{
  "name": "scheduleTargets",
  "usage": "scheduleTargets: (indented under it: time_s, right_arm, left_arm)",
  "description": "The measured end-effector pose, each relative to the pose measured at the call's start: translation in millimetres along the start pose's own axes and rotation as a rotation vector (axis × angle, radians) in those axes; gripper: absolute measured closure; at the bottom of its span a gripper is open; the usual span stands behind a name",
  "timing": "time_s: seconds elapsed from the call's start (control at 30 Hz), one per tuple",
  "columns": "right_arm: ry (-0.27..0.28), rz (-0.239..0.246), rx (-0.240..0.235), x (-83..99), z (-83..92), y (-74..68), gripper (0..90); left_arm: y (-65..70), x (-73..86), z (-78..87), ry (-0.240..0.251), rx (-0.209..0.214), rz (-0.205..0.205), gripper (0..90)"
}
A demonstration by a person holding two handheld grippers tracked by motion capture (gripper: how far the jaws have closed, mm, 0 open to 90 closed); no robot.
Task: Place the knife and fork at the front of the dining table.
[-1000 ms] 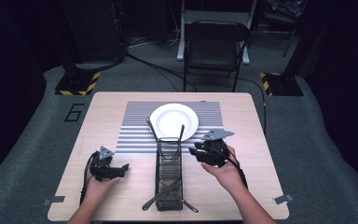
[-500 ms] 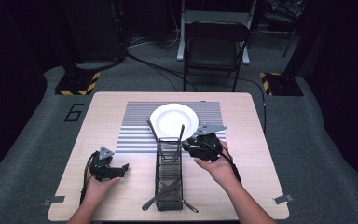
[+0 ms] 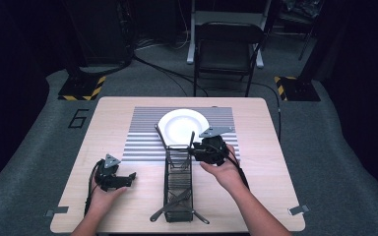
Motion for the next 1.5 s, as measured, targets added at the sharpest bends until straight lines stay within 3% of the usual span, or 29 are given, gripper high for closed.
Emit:
scheduleTargets:
  time_s: [0.37,0.53,0.83,1.0,1.5]
  right_arm:
    - [-0.007,0.028,-0.001,-2.8,-6.8,-2.6,77.3]
    - [-0.002,0.047,0.020,-5.3,-5.1,-4.2,83.0]
    - [0.003,0.065,-0.001,-6.4,-6.8,-13.6,84.6]
    - [-0.014,0.096,-0.006,-4.0,-12.4,-18.5,85.4]
    - [-0.050,0.118,-0.008,1.2,-22.7,-25.8,84.9]
  left_arm:
    - [0.0,-0.5,-0.6,0.007,-0.002,0.002,8.6]
    - [-0.3,0.0,-0.2,0.001,-0.003,-0.006,8.5]
    - [0.1,-0.5,-0.7,0.007,-0.003,0.003,8.5]
    - [0.1,0.0,0.0,-0.001,0.000,0.001,8.5]
    - [-0.4,0.2,0.3,-0.007,0.001,-0.008,8.5]
Point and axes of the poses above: each handheld gripper's, and its own axes: z roughly backward along the jaws, x roughly out of its underside, y roughly to its right, the point moved 9 cm from there along -z, roughly forward along the jaws, and after that the axes turned 1 degree about z, right-handed, at the moved point
